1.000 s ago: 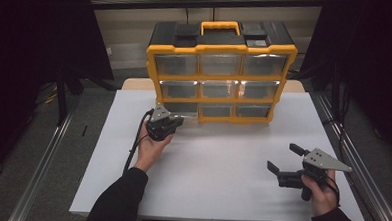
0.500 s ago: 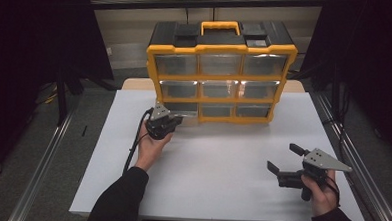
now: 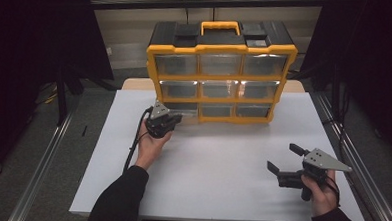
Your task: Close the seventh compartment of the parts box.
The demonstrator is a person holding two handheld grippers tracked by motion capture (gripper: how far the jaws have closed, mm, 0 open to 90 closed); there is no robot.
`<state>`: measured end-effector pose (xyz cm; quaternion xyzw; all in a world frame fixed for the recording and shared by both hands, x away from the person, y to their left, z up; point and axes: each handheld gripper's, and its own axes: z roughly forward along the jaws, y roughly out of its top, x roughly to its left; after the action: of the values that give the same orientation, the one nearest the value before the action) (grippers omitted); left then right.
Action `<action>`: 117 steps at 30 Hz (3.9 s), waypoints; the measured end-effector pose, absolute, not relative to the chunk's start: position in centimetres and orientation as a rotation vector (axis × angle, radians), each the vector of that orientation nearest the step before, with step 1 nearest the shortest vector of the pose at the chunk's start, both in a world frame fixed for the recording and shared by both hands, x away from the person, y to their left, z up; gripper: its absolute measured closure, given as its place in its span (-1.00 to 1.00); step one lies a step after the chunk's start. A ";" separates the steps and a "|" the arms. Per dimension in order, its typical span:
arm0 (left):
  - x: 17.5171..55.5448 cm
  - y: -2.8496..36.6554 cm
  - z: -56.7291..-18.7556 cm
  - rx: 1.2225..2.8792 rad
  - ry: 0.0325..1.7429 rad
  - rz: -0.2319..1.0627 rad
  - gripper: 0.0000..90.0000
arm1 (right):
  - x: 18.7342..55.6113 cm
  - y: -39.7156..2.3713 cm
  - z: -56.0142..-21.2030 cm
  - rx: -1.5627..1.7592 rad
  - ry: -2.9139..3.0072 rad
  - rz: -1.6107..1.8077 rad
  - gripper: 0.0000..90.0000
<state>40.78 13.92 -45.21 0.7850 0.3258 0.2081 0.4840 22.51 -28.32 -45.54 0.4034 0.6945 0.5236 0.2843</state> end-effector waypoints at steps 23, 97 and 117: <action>41.6 13.7 -45.3 1.898 0.817 0.519 1.00 | 22.5 -28.3 -45.5 1.080 1.860 1.404 -0.99; 44.0 12.8 -45.5 1.915 0.808 0.573 1.00 | 22.3 -28.5 -45.6 1.074 1.858 1.405 -0.99; 42.6 13.1 -46.2 1.882 0.846 0.498 -0.05 | 22.4 -28.2 -45.6 1.073 1.864 1.400 -0.99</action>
<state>42.59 13.11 -46.21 0.7740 0.3480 0.2047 0.4877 22.35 -28.16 -45.60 0.4011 0.6964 0.5231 0.2838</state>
